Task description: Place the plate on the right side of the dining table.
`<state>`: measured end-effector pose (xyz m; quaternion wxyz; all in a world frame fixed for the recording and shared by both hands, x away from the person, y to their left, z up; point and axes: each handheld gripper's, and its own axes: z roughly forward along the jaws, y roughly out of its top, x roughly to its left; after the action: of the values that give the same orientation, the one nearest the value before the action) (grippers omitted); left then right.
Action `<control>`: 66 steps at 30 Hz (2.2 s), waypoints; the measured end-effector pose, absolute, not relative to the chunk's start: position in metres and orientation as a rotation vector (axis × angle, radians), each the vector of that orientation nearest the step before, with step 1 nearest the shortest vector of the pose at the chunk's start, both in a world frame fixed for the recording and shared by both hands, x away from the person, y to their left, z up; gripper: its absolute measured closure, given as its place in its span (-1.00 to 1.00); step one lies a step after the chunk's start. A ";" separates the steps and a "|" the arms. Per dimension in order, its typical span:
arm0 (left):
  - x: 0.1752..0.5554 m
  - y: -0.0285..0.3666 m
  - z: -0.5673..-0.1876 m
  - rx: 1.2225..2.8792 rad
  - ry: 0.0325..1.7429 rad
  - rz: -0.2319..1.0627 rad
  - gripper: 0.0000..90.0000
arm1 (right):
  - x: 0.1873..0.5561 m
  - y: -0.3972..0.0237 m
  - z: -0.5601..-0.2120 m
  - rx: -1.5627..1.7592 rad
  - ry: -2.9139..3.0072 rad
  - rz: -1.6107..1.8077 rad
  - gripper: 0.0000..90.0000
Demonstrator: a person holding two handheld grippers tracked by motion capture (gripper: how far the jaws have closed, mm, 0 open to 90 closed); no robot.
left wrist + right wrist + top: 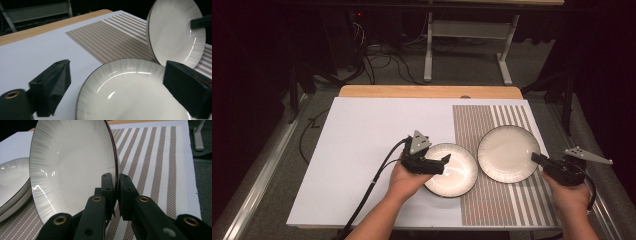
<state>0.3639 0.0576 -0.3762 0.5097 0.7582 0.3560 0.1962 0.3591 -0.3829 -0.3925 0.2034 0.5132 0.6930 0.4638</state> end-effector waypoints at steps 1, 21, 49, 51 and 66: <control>0.362 0.064 -0.376 1.828 0.863 0.481 -0.89 | 0.360 -0.383 -0.392 1.432 1.935 1.290 0.92; 0.315 0.186 -0.375 1.709 0.951 0.610 -1.00 | 0.374 -0.377 -0.392 1.467 1.954 1.220 0.88; 0.313 0.214 -0.382 1.652 1.007 0.622 -1.00 | 0.409 -0.372 -0.405 1.626 1.946 1.146 0.80; 0.313 0.214 -0.382 1.649 1.012 0.620 -1.00 | 0.409 -0.371 -0.406 1.635 1.940 1.130 0.80; 0.315 0.216 -0.384 1.657 1.028 0.629 -1.00 | 0.414 -0.370 -0.415 1.661 1.942 1.013 0.78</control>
<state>0.3152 0.2158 -0.3837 0.5195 0.6909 0.4288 0.2624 0.4138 -0.3698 -0.4148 0.1951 0.5928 0.6928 0.3614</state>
